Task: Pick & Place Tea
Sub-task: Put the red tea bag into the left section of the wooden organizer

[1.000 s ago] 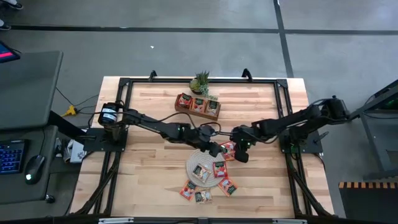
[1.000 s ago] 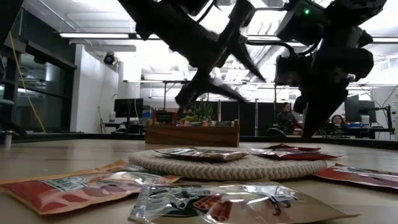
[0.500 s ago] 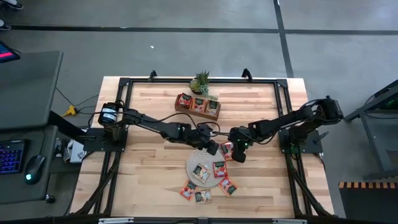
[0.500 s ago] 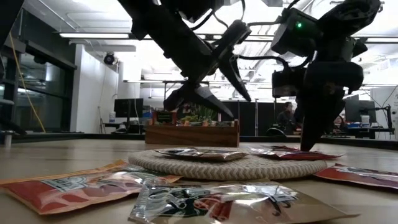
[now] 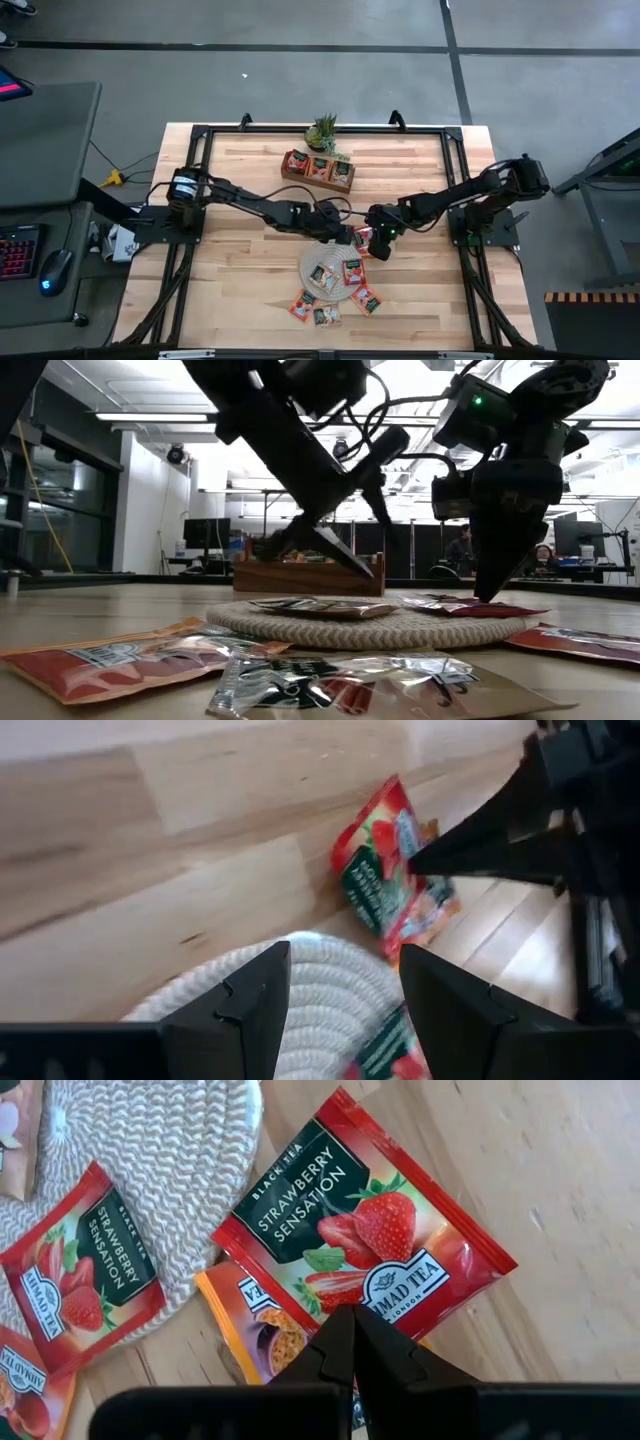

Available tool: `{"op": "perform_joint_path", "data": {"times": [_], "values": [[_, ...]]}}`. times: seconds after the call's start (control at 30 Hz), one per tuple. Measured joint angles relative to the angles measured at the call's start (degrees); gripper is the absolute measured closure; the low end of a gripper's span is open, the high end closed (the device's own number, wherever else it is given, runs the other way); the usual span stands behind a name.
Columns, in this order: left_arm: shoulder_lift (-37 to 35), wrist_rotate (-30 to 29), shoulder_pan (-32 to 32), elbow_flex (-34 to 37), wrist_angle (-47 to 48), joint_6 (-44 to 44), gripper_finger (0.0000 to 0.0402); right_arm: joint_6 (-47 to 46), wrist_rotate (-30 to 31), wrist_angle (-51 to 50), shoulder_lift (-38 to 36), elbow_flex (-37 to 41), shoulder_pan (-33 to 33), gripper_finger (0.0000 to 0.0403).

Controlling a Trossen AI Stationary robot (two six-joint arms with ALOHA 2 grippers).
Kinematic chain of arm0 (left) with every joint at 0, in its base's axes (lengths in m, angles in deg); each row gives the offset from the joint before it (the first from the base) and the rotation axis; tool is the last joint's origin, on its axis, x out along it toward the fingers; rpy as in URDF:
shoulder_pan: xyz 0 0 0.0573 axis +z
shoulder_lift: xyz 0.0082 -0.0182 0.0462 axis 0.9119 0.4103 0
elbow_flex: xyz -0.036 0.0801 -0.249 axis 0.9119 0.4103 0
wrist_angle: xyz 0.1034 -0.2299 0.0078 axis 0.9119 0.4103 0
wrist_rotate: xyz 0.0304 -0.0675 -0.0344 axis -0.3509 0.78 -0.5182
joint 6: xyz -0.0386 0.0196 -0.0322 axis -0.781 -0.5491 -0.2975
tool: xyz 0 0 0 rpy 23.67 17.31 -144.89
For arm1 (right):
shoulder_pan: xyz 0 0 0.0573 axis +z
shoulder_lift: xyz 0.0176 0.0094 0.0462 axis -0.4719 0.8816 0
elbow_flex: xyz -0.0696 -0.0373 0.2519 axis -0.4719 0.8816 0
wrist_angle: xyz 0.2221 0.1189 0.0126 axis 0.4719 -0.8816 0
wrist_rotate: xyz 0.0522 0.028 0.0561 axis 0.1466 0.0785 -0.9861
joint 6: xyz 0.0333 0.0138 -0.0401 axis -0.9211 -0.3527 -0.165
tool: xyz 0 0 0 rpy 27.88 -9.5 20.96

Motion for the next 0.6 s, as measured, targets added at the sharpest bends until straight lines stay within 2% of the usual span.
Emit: {"op": "perform_joint_path", "data": {"times": [0.13, 0.3, 0.6], "values": [[3.30, 0.23, 0.02, -0.20, -2.75, -4.37, 0.0213, -0.06, 0.02, 0.43, 0.04, 0.02, -0.02, 0.0403], [4.61, -0.85, 0.04, -0.18, -11.51, -5.03, 0.0213, -0.07, 0.07, 0.77, 0.07, 0.11, -0.02, 0.0403], [4.61, -6.05, 0.04, -0.19, -6.80, -8.06, 0.0213, -0.32, -0.07, 1.51, 0.11, 0.13, -0.04, 0.0403]]}}
